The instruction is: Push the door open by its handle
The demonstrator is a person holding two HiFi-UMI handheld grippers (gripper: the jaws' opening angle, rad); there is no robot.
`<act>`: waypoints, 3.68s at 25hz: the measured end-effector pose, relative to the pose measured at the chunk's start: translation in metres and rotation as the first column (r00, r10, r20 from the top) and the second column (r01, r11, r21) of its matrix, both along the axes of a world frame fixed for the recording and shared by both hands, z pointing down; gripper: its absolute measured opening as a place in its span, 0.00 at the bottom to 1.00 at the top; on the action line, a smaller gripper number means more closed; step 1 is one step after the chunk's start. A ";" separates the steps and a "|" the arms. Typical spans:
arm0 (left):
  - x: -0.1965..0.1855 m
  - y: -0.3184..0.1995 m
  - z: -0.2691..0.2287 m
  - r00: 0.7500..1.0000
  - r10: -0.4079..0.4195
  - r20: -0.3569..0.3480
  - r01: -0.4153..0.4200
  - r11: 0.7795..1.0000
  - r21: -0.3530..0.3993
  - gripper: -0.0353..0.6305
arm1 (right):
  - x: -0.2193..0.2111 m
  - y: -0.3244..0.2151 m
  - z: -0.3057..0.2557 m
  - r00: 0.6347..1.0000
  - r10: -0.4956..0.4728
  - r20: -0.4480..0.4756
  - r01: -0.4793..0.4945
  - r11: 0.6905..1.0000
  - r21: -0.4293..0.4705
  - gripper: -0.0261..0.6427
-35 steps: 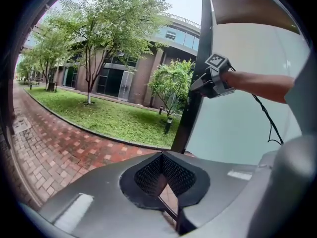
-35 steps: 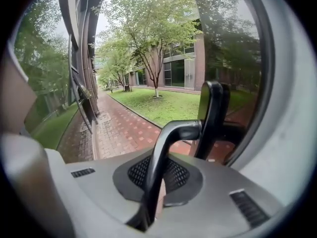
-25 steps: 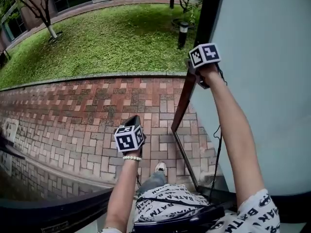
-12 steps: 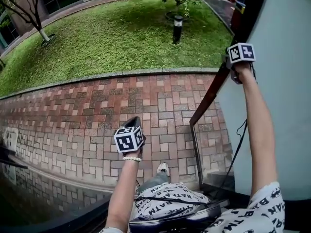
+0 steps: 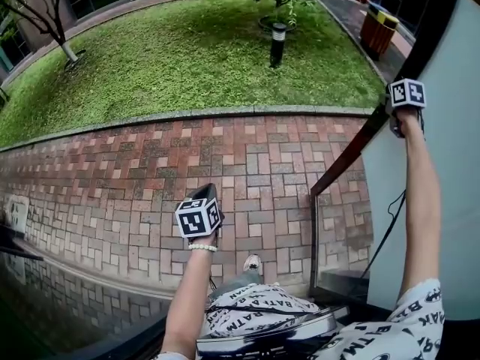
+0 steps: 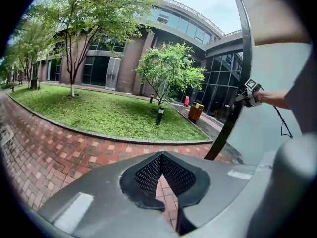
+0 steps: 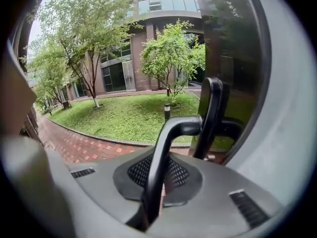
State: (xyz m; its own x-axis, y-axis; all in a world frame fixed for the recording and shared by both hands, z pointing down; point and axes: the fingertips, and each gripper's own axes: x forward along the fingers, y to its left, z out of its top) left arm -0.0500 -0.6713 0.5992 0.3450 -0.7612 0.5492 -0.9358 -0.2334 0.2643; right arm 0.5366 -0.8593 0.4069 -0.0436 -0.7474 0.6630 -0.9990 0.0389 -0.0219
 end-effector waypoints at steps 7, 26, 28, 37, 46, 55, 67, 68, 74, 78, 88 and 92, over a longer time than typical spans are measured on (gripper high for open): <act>0.005 -0.015 0.004 1.000 0.010 0.011 -0.010 1.000 -0.011 0.03 | 0.030 0.003 0.000 0.999 0.047 0.008 -0.047 0.999 0.001 0.05; 0.037 -0.036 -0.003 0.997 0.082 0.000 -0.082 0.997 -0.005 0.03 | 0.015 0.000 0.000 0.997 0.062 0.051 -0.062 0.998 -0.004 0.05; 0.038 -0.039 -0.003 0.996 0.088 0.003 -0.088 0.996 -0.009 0.03 | 0.017 -0.003 -0.001 0.995 0.079 0.056 -0.079 0.997 0.002 0.06; 0.052 -0.045 -0.007 0.991 0.131 0.019 -0.131 0.991 -0.002 0.03 | 0.018 0.018 -0.016 0.991 0.086 -0.104 -0.083 0.996 0.029 0.28; 0.105 -0.039 -0.032 0.976 0.217 0.002 -0.217 0.975 0.047 0.03 | -0.041 0.065 -0.096 0.991 -0.002 -0.136 0.037 0.967 0.254 0.06; 0.131 0.022 -0.072 0.966 0.254 -0.036 -0.249 0.961 0.119 0.03 | -0.098 0.139 -0.070 0.986 -0.092 -0.138 0.123 0.964 0.237 0.06; 0.118 0.168 -0.115 0.980 0.200 0.010 -0.199 0.972 0.126 0.03 | -0.189 0.283 -0.095 0.963 -0.253 -0.094 0.269 0.928 0.259 0.06; 0.116 0.177 -0.119 0.981 0.192 0.008 -0.192 0.973 0.127 0.03 | -0.195 0.291 -0.097 0.960 -0.266 -0.090 0.280 0.923 0.262 0.06; 0.114 0.218 -0.129 0.984 0.179 0.006 -0.178 0.977 0.121 0.03 | -0.214 0.326 -0.105 0.943 -0.320 -0.093 0.334 0.902 0.275 0.06; 0.116 0.232 -0.130 0.984 0.178 0.012 -0.179 0.977 0.115 0.03 | -0.216 0.339 -0.111 0.937 -0.340 -0.075 0.347 0.890 0.295 0.06; 0.105 0.287 -0.126 0.980 0.196 -0.015 -0.194 0.975 0.111 0.03 | -0.269 0.399 -0.104 0.909 -0.409 -0.080 0.413 0.862 0.295 0.06; 0.089 0.322 -0.122 0.980 0.193 -0.041 -0.187 0.977 0.105 0.03 | -0.298 0.435 -0.091 0.899 -0.432 -0.076 0.436 0.859 0.270 0.06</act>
